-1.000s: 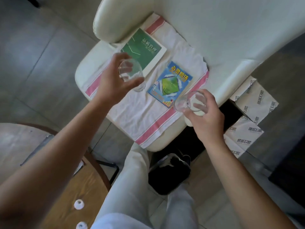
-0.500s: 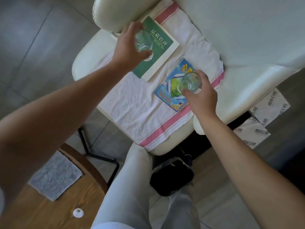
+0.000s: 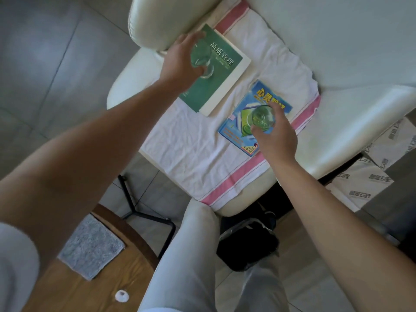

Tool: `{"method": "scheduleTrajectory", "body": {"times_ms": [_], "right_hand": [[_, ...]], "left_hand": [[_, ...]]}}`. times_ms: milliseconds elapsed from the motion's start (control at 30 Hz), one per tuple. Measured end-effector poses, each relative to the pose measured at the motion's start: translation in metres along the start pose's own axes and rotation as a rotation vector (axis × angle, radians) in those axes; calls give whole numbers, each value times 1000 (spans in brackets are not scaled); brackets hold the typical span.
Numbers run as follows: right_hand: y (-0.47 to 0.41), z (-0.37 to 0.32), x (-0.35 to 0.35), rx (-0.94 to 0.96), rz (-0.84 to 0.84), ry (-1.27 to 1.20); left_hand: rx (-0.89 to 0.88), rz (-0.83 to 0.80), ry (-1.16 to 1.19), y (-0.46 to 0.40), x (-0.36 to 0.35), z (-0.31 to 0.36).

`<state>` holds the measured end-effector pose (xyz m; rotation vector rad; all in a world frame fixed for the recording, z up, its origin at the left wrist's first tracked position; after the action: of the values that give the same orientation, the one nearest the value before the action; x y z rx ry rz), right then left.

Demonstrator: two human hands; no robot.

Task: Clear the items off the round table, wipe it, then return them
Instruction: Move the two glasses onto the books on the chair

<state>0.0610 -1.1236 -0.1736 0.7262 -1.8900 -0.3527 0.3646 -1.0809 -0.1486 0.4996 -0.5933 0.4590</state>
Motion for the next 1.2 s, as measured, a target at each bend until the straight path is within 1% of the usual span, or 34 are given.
{"method": "scheduleTrajectory", "body": {"times_ms": [133, 300, 633, 700, 867, 1067, 1133, 1167, 1200], "right_hand": [[-5, 4, 2, 0, -35, 34], [-12, 6, 6, -12, -81, 42], [-11, 4, 7, -12, -125, 50], [-8, 5, 11, -38, -134, 13], [12, 6, 43, -50, -43, -98], [54, -14, 104, 109, 52, -159], [83, -21, 139, 215, 118, -161], [87, -23, 143, 229, 136, -169], [108, -23, 161, 276, 176, -179]], "left_hand": [[18, -55, -85, 2, -10, -2], [20, -13, -148, 3, -3, -1], [33, -70, -238, 6, -3, 4], [23, -54, -255, 9, 1, 8], [-55, 46, -220, 38, 13, 32], [-155, 119, -230, 101, 43, 71], [-209, 159, -233, 137, 57, 96], [-198, 166, -236, 145, 61, 96], [-217, 190, -253, 167, 68, 111]]}}
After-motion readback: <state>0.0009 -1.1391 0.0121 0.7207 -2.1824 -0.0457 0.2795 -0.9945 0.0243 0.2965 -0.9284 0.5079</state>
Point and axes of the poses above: each hand's wrist, its own y-axis away from the middle knuckle, its own x-axis out of the back of the hand, z = x × y, the point moved 9 cm from there along -y, towards the middle knuckle, and after that the axes turned 10 degrees about y, right-handed, at the moved point
